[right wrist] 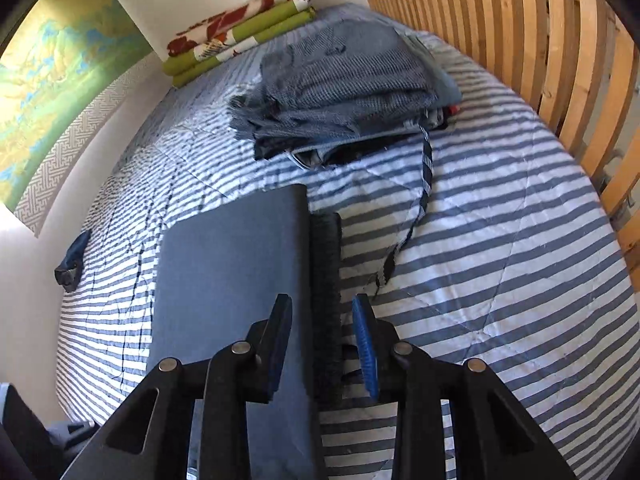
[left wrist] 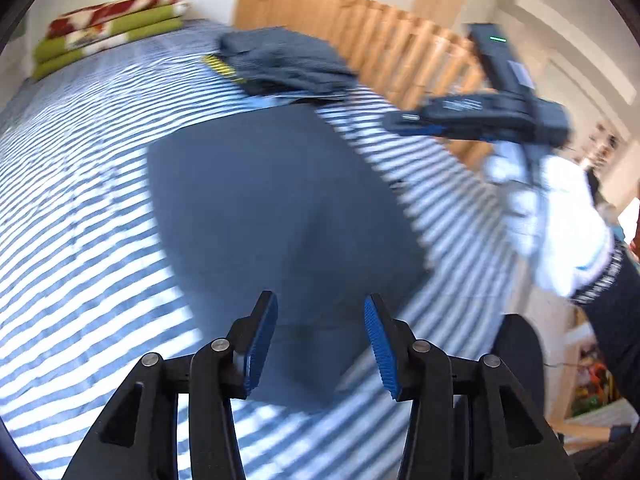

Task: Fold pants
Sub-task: 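Open both grippers and release the folded trousers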

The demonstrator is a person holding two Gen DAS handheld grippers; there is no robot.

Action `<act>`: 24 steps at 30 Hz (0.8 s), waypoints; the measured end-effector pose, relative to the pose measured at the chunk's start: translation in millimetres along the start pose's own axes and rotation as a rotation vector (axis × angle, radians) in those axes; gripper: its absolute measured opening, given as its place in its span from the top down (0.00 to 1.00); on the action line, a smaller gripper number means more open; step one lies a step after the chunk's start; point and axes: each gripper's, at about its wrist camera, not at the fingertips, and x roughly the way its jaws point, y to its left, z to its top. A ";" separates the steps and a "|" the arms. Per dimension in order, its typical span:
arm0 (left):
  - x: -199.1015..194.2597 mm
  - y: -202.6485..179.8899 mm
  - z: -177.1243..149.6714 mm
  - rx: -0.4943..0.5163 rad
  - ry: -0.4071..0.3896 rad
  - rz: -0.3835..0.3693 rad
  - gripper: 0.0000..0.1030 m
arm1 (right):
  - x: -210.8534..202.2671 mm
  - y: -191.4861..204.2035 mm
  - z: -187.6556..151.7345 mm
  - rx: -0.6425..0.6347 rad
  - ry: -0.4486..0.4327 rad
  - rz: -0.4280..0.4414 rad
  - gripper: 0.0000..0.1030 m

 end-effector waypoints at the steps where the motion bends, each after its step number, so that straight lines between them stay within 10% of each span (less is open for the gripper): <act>1: 1.7 18.5 -2.3 -0.061 0.009 0.003 0.56 | -1.0 10.1 -3.0 -0.036 -0.002 0.009 0.72; 13: 53.7 30.8 -47.1 0.069 0.103 0.071 0.64 | 70.1 42.6 -45.7 -0.274 0.120 -0.113 0.62; 20: 4.9 76.9 -22.6 -0.096 0.009 0.025 0.57 | 38.7 22.0 -44.8 -0.180 0.069 -0.049 0.60; 24: 10.4 107.0 10.8 -0.193 -0.005 0.032 0.50 | 15.2 -1.3 -34.7 -0.109 0.012 -0.080 0.39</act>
